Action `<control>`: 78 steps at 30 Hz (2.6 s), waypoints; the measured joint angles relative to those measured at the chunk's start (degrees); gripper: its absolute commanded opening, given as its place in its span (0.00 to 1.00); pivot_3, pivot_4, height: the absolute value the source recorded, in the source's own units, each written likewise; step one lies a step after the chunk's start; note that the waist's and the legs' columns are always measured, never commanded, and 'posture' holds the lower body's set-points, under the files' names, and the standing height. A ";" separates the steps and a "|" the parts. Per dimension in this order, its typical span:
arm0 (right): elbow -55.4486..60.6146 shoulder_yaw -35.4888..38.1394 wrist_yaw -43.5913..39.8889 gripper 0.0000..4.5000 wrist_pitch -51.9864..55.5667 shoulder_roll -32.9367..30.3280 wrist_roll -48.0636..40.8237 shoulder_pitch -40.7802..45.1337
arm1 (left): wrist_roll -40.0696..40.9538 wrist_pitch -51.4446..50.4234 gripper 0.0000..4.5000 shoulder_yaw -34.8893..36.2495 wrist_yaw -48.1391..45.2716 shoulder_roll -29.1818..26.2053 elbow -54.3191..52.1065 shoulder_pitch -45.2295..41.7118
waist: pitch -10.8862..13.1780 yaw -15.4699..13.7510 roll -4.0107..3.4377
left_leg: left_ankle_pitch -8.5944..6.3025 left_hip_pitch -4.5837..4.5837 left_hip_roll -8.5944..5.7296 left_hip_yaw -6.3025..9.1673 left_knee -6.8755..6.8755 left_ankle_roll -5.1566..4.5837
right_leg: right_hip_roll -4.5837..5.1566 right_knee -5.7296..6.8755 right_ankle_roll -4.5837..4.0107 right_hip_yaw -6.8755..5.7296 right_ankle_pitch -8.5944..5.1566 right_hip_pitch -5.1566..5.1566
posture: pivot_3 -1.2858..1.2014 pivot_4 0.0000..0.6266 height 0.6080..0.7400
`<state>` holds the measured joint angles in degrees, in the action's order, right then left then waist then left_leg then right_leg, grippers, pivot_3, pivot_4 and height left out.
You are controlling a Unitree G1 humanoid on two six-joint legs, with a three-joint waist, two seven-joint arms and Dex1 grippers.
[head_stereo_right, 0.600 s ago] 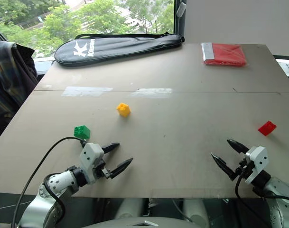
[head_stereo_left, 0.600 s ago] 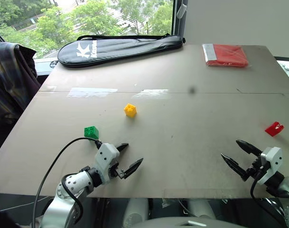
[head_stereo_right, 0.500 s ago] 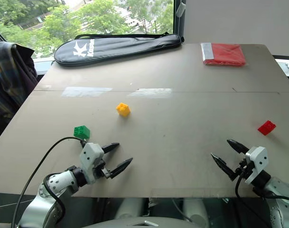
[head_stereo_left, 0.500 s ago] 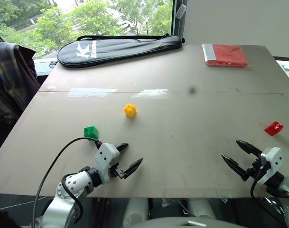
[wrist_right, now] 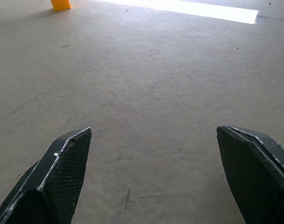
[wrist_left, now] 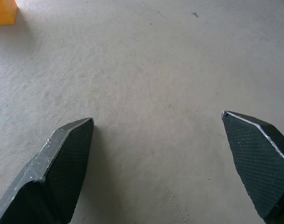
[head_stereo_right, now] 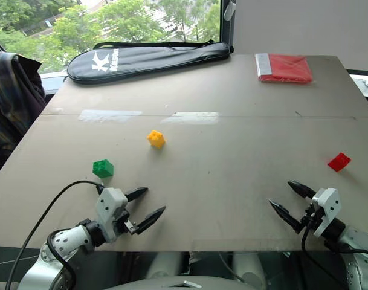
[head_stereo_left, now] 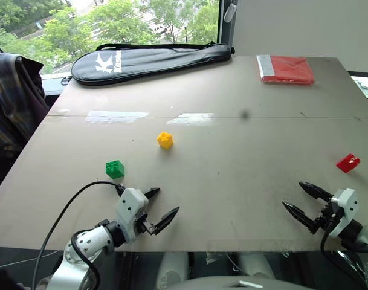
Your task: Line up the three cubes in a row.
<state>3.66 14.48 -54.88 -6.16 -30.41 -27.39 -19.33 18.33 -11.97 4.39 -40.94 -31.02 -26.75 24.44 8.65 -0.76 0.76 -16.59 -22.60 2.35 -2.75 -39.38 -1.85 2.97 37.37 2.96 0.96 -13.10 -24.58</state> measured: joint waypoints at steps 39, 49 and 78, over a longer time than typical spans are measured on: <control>0.51 9.66 63.88 0.98 18.71 20.23 19.70 23.84 | 15.65 -21.96 1.00 -11.47 -16.22 -10.50 -5.64 -44.43 | 0.12 1.56 0.07 | 0.09 -0.09 -0.15 0.05 -0.01 0.11 | -0.27 0.26 -0.18 0.17 0.12 -0.07 | 0.52 0.24 0.76; -7.88 10.95 66.86 0.29 14.44 18.88 21.37 28.47 | 19.41 -26.44 1.00 -10.56 -14.52 -11.69 -10.09 -46.42 | 0.13 1.64 0.06 | 0.09 -0.06 -0.16 0.04 -0.01 0.11 | -0.28 0.39 -0.18 0.18 0.12 -0.12 | 0.52 0.24 0.76; 16.83 -18.09 49.54 0.29 14.65 24.06 23.51 8.16 | 16.60 -20.11 1.00 -8.16 -16.23 -13.86 -6.81 -34.47 | 0.13 1.66 0.08 | 0.11 -0.03 -0.09 0.08 -0.06 0.15 | -0.29 0.41 -0.07 0.24 0.04 -0.16 | 0.52 0.24 0.76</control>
<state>20.49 -3.60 -5.34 8.49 -6.35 -3.87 -11.17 34.92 -32.08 -3.77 -57.17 -44.88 -33.55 -10.03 8.78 0.91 0.84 -16.48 -22.62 2.26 -2.68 -39.44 -1.70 2.68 37.78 2.89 1.20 -13.07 -24.74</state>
